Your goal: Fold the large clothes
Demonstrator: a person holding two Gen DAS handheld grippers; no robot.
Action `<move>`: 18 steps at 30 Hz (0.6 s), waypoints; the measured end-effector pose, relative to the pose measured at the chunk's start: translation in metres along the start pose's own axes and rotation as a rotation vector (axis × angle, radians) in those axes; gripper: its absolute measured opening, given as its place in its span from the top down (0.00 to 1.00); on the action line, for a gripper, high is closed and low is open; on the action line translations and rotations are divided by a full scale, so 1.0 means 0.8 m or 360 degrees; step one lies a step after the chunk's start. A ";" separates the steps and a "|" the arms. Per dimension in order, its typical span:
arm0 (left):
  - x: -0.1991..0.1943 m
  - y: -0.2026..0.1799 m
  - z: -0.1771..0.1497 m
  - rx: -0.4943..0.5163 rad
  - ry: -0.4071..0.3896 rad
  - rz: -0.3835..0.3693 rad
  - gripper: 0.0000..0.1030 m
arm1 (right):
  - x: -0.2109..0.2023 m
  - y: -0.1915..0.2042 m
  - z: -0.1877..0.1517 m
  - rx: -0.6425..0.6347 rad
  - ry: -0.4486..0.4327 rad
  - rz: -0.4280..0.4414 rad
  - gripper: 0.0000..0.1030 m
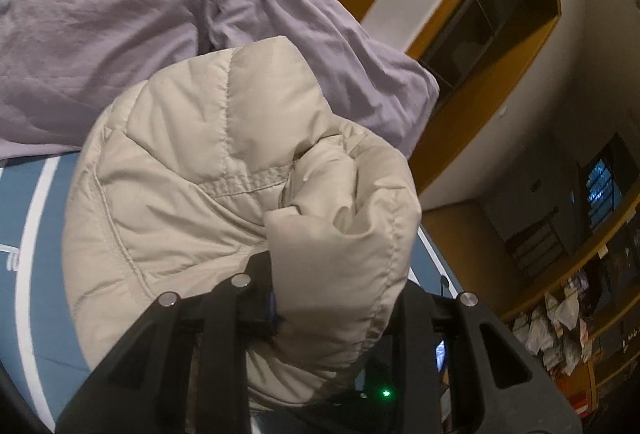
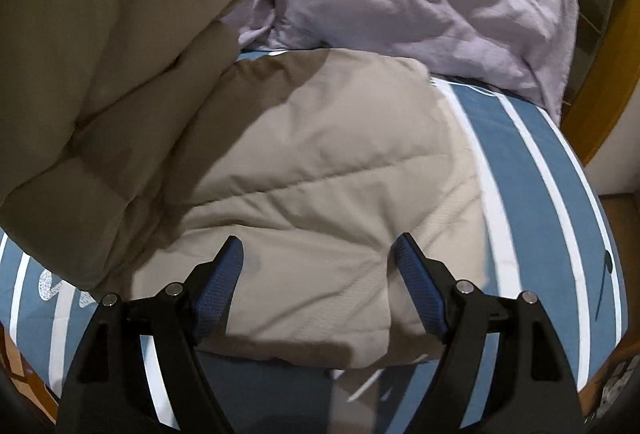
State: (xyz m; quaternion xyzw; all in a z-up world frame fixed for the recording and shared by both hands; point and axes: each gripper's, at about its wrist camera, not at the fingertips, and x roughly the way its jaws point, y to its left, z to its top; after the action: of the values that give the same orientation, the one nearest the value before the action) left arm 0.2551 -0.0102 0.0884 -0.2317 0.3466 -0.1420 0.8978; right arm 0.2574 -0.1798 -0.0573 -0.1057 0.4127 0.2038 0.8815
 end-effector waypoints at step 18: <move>0.110 -0.069 -0.047 0.0168 0.0281 0.0025 0.71 | -0.028 -0.116 -0.031 0.0215 -0.0022 -0.0203 0.22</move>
State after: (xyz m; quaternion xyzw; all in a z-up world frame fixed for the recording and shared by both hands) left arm 0.2874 -0.1059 0.0433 -0.1680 0.4183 -0.1728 0.8757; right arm 0.2686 -0.2775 -0.0541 -0.0707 0.4118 0.1198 0.9006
